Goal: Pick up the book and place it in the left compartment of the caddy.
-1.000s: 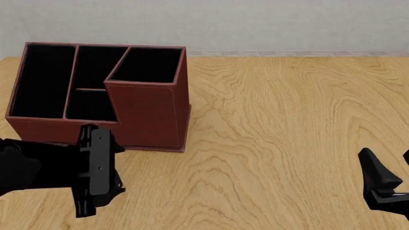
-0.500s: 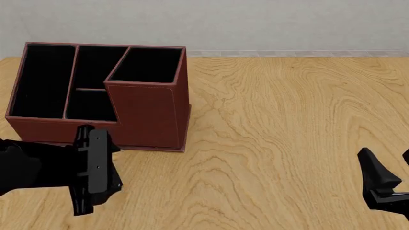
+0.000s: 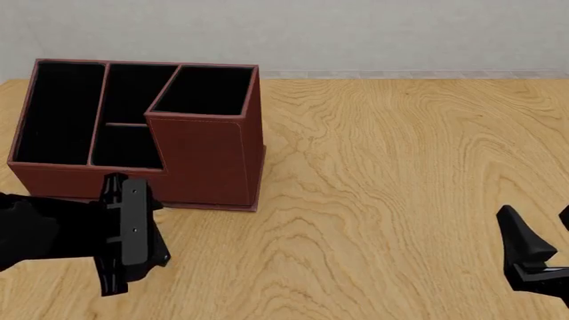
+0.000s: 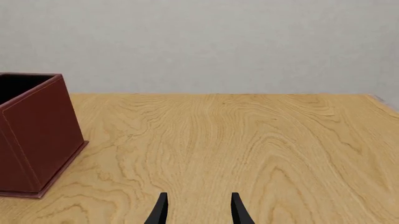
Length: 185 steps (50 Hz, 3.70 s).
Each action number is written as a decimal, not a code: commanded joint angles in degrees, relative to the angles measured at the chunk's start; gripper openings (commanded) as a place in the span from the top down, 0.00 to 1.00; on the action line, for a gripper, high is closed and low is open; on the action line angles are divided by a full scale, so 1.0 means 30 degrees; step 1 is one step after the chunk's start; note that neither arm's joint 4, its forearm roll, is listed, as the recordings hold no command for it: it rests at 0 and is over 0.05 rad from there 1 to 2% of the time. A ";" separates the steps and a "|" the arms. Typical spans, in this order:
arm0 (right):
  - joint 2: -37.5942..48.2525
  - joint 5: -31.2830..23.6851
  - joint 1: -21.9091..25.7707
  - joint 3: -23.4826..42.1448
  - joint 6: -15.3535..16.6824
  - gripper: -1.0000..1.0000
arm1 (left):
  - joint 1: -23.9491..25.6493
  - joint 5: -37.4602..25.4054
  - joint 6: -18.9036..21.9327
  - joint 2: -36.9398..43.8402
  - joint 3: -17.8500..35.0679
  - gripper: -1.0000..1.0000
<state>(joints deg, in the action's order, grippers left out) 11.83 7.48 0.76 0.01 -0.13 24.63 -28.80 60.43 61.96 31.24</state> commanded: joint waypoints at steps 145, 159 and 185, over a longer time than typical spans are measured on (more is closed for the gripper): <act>-0.1907 -0.1245 -0.0676 0.0004 -0.0696 0.00 | 0.6677 0.1075 -0.6419 -0.5740 0.6777 1.00; -0.2589 -0.1724 -0.0818 0.0008 -0.0970 0.00 | 0.4101 0.5086 -0.6262 -0.6855 0.7123 1.00; -0.2519 -0.1664 -0.0814 0.0009 -0.1182 0.00 | -0.0965 0.7765 -0.9272 -0.4957 0.8557 1.00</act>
<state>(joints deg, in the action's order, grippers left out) 4.28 2.49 -1.67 0.05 -3.47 28.41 -8.66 34.30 44.29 54.76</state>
